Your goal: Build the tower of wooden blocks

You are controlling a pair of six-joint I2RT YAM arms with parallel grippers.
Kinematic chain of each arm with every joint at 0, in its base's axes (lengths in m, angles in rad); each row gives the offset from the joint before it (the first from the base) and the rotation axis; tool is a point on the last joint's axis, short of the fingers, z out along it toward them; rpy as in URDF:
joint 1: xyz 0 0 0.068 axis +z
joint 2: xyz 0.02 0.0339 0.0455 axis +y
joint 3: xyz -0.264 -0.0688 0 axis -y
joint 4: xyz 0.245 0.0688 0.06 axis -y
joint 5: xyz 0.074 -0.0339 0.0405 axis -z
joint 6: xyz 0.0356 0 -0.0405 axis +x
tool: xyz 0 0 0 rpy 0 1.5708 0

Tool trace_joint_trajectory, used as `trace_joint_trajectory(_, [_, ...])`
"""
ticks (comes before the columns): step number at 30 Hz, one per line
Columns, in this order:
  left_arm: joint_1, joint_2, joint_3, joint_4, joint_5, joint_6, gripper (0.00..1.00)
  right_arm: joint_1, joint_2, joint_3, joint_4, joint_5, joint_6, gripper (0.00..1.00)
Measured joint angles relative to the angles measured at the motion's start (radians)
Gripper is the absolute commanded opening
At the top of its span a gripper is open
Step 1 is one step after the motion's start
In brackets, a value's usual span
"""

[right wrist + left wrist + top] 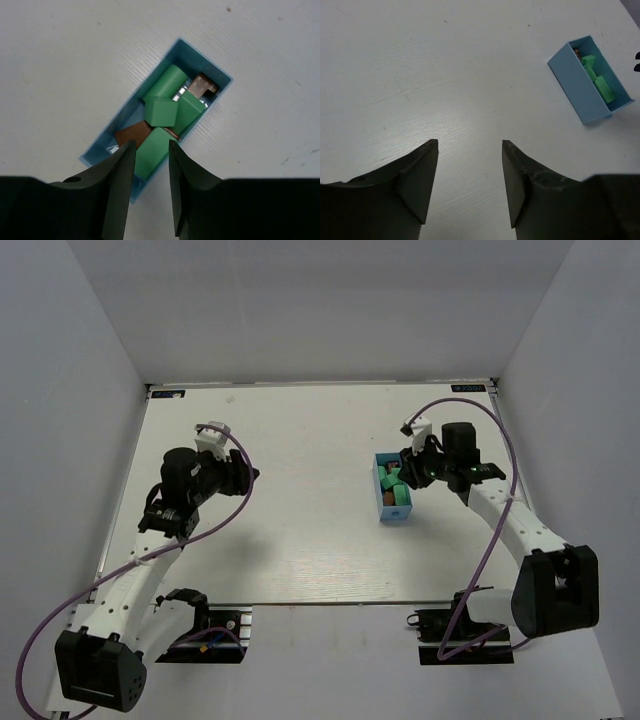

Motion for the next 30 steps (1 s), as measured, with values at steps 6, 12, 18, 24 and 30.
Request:
trace_joint_trajectory(6, [-0.001,0.031,0.015,-0.053,-0.003,0.002,0.71,0.069,0.095,0.033,0.017,0.235,0.036,0.47])
trace_joint_trajectory(12, [-0.002,0.021,0.015,-0.07,-0.005,0.006,0.68,0.095,0.194,0.078,0.019,0.383,0.061,0.46])
trace_joint_trajectory(18, [-0.002,0.021,0.015,-0.071,-0.003,0.01,0.59,0.096,0.22,0.086,0.001,0.414,0.066,0.39])
trace_joint_trajectory(24, [-0.002,0.021,0.015,-0.071,0.006,0.014,0.55,0.096,0.312,0.116,-0.055,0.395,0.061,0.35])
trace_joint_trajectory(30, [-0.002,0.021,0.015,-0.071,0.013,0.013,0.48,0.097,0.338,0.122,-0.09,0.38,0.063,0.14])
